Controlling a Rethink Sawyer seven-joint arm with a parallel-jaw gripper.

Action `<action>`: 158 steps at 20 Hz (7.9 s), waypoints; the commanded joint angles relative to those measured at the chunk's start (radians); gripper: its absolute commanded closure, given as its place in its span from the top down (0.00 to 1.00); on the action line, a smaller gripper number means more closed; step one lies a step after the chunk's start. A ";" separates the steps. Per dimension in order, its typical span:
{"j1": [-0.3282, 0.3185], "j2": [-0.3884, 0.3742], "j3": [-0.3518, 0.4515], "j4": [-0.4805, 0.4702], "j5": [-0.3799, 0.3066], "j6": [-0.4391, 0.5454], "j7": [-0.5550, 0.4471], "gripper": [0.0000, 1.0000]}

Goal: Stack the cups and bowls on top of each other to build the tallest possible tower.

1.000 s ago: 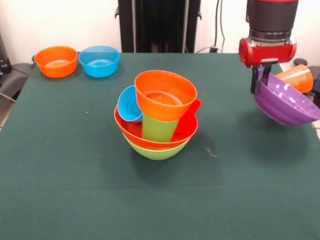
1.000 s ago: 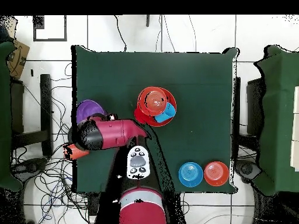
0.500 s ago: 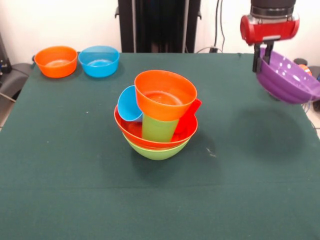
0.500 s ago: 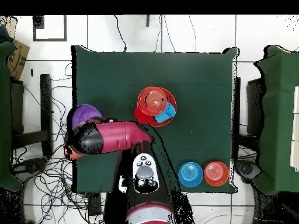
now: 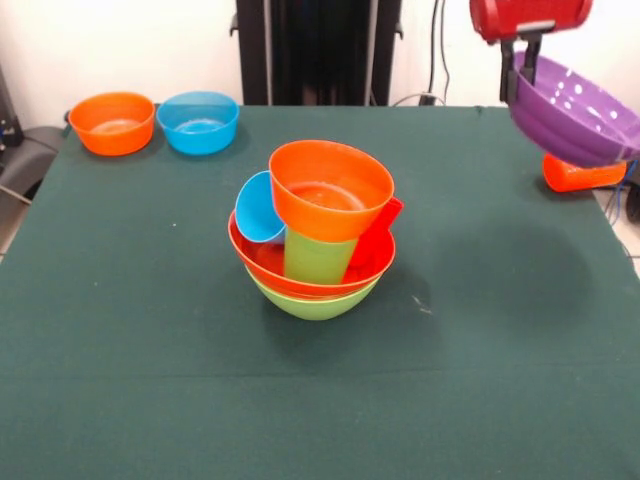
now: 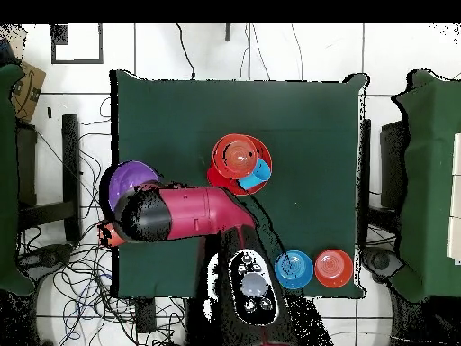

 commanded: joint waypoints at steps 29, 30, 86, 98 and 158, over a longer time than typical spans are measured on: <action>-0.479 -0.163 0.513 -0.003 -0.160 0.463 -0.350 0.00; -0.489 -0.161 0.524 -0.005 -0.165 0.464 -0.349 0.00; -0.785 0.066 0.810 -0.158 -0.387 0.612 -0.433 0.00; -0.793 0.131 0.805 -0.211 -0.431 0.624 -0.475 0.00; -0.791 0.258 0.784 -0.432 -0.483 0.729 -0.645 0.00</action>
